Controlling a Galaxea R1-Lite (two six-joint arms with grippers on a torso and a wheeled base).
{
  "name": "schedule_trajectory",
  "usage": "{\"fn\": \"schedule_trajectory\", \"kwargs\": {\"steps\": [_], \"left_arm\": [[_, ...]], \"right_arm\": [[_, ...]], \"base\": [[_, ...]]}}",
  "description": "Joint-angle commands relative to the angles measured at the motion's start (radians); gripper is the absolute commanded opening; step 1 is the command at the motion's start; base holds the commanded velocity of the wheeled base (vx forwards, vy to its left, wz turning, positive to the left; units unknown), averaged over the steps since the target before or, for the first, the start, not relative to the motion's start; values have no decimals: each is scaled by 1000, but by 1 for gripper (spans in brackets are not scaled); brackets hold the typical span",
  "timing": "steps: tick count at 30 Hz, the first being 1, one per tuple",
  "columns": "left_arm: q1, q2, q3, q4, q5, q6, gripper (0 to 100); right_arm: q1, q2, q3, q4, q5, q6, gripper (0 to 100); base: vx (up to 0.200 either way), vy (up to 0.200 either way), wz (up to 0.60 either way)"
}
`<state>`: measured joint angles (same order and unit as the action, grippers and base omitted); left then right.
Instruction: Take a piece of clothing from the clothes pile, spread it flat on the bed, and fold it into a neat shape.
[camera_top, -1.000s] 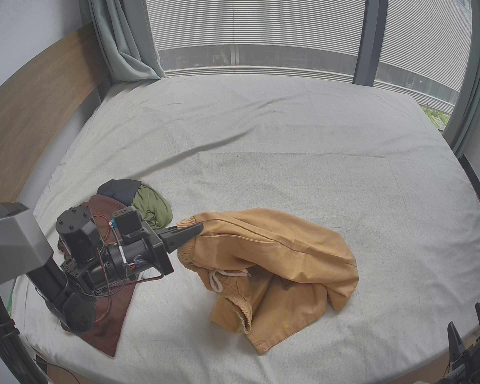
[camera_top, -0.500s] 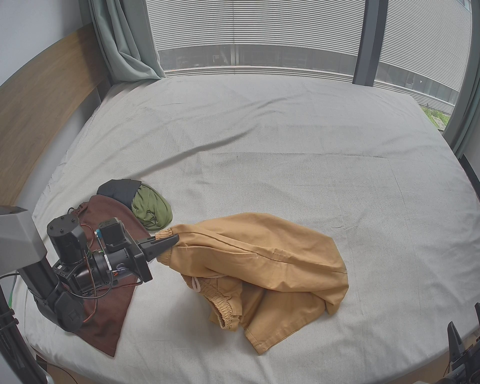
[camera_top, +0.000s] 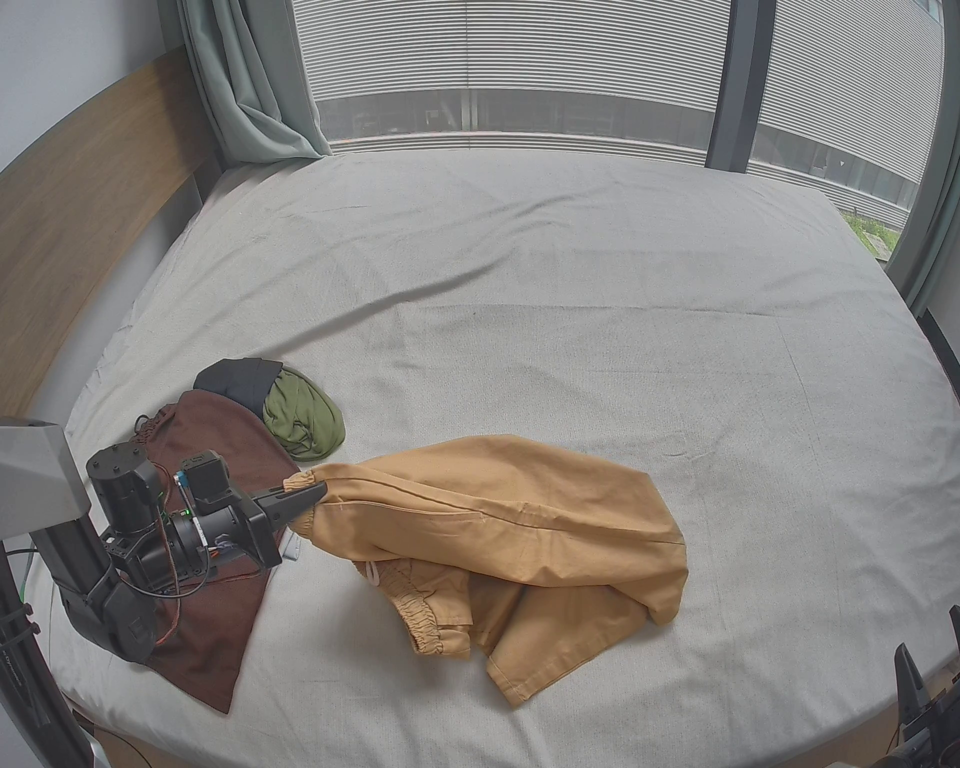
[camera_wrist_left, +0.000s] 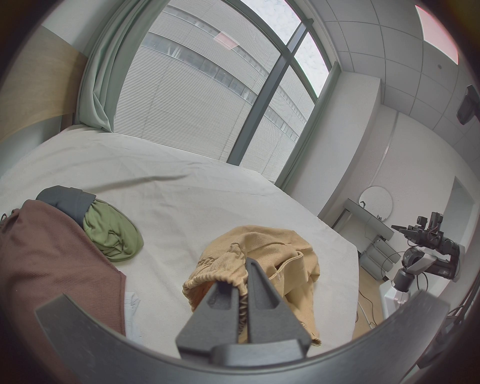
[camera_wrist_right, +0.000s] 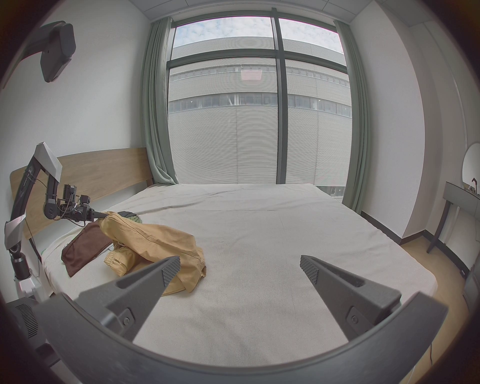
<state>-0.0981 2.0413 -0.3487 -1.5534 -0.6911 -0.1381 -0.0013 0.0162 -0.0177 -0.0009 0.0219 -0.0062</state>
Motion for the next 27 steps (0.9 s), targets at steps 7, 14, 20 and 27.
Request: {"fn": "schedule_trajectory", "kwargs": {"steps": [7,14,20,27], "left_arm": [[34,66,-10,-1,2,69,0],[38,79,-16,-1,2,74,0],[31,76,-16,-2,2,72,0],[29,74,-15,-2,2,72,0]], "right_arm": [[0,-16,16,-1,1,0,100],[0,-16,16,-1,1,-1,100],[0,-16,18,-2,3,-9,100],[1,-16,16,-19,16,-17,100]], "base": [[0,0,0],[0,0,0],[0,0,0],[0,0,0]]}}
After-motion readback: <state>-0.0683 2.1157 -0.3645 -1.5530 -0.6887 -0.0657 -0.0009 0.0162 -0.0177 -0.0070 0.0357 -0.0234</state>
